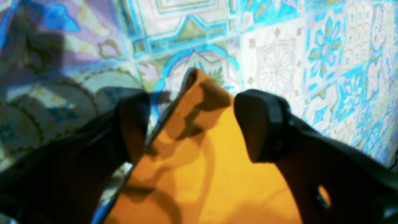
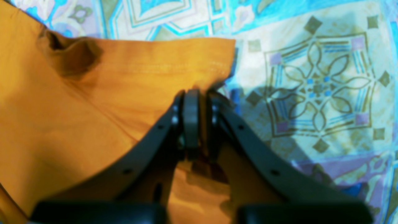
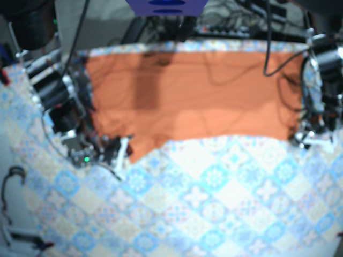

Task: Fold the T-shirt properly
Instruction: 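Close both grippers on the shirt's side edges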

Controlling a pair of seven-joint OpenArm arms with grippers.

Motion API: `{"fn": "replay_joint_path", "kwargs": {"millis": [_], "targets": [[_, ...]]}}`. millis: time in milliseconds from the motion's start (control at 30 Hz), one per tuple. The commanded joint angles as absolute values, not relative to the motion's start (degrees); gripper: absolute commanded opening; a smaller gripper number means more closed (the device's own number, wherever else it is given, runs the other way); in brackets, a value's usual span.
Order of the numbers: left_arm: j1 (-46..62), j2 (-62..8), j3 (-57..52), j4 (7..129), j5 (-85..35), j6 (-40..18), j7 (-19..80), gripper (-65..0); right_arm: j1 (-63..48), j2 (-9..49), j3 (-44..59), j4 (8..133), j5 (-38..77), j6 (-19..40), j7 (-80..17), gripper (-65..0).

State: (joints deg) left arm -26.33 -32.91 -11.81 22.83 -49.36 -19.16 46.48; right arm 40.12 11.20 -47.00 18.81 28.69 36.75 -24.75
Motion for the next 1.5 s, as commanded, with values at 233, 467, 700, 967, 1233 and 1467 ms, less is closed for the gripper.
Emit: {"fn": "replay_joint_path", "kwargs": {"millis": [233, 467, 700, 967, 1233, 1467], "targets": [[-26.24, -32.75, -11.82, 23.52, -49.10, -18.86, 46.29, -19.1, 38.73, 10.77, -47.34, 18.77, 24.22, 37.85, -27.91, -61.1], [-26.59, -30.90, -8.84, 23.60, -49.10, -18.86, 46.37, -19.1, 38.46, 9.98, -47.34, 18.77, 24.31, 37.76, -27.91, -61.1], [-26.15, -29.67, -7.87, 27.38, -49.01, -18.68, 46.64, -19.2, 38.46, 9.71, -47.34, 18.77, 24.31, 37.76, -27.91, -61.1], [-26.07, -29.49, -7.78, 27.38, -49.01, -18.68, 46.73, -19.4, 38.46, 9.71, -47.34, 18.77, 24.22, 37.76, -27.91, -61.1], [-25.98, -29.49, -7.78, 27.47, -49.01, -18.68, 46.73, -32.9, 38.46, 9.71, -47.34, 18.77, 24.22, 37.76, -27.91, -61.1], [-24.48, -29.49, -7.87, 27.74, -49.10, -18.59, 46.46, -58.4, 38.46, 9.71, -47.34, 18.77, 24.22, 37.76, -27.91, -61.1]]}}
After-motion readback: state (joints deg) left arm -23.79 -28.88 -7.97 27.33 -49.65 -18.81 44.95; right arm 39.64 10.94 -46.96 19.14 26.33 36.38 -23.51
